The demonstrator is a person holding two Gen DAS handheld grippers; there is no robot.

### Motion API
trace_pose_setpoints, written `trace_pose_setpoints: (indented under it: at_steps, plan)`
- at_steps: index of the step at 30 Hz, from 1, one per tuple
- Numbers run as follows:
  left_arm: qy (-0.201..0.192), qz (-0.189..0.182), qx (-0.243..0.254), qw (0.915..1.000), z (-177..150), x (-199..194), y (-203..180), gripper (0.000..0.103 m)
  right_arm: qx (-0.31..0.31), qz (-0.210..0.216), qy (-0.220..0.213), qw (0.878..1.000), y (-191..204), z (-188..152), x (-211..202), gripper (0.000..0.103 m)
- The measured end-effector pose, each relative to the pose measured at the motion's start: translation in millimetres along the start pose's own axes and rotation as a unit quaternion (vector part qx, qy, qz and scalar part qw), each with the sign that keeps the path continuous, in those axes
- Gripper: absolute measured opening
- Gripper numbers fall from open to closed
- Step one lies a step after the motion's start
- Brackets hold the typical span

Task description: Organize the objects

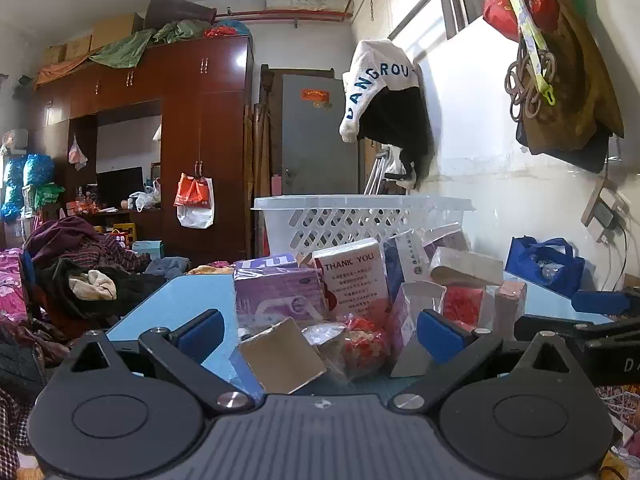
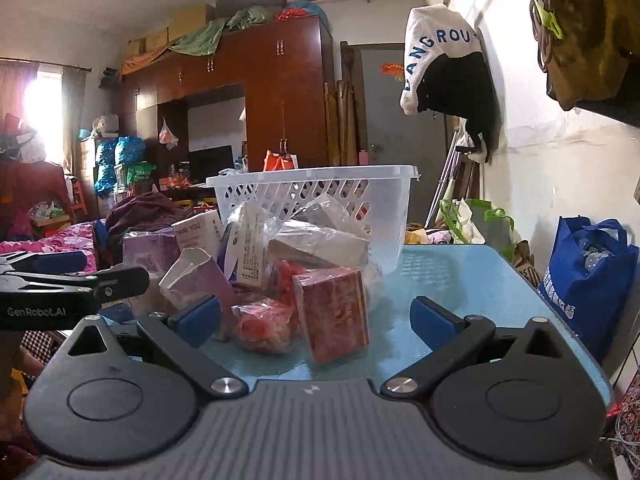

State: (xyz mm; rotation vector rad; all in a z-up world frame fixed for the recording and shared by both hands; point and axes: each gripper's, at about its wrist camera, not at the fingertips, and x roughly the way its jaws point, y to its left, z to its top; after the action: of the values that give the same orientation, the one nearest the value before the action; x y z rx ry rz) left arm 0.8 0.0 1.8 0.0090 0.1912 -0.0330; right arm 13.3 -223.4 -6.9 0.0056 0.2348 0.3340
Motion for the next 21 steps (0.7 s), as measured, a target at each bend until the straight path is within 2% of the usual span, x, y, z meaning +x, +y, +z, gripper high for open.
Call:
trace_pose_setpoints:
  at_steps: [21]
  plan:
    - [-0.010,0.004,-0.005,0.9999,-0.4,-1.5,0.2,0.103,-0.007,-0.004,0.003,1.000,1.6,-0.7,0.0,0.103]
